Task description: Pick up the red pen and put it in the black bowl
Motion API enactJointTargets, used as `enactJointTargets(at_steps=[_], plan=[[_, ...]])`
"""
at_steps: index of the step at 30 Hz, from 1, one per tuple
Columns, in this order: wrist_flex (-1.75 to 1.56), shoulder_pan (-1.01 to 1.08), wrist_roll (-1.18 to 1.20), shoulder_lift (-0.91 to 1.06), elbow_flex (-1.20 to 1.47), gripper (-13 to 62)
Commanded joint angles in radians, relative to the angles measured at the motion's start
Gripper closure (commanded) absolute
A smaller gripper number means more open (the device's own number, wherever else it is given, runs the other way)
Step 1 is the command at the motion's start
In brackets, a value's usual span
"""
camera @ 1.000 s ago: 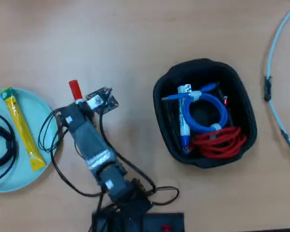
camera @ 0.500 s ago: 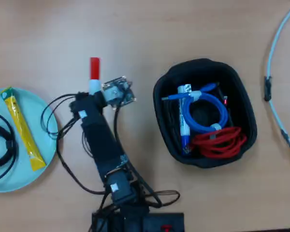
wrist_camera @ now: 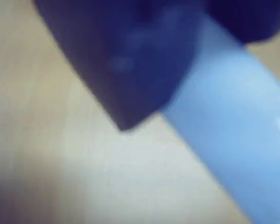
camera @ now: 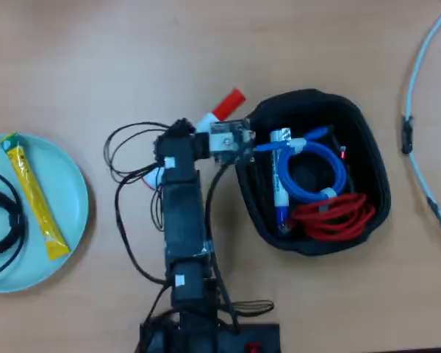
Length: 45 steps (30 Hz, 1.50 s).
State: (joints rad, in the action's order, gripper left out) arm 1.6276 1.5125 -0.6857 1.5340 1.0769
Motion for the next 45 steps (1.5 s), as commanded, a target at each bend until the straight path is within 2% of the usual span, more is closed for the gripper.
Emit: enactJointTargets(at_steps=[1,8,20,26,35,39,45], plan=[[0.012,0.023,0.041,0.064,-0.138,56.4],[-0.038,0.153,0.224,0.063,-0.178,56.4],[-0.169,0.341,0.255,0.057,-0.183,56.5],[-0.376,0.503,0.508,0.041,-0.172,56.5],[-0.541,0.733,0.762,-0.235,-0.178,56.5],[-0.551,0.746,0.893,-0.344,-0.215,56.5],[-0.546,0.755,0.911,-0.417,-0.207,56.5]])
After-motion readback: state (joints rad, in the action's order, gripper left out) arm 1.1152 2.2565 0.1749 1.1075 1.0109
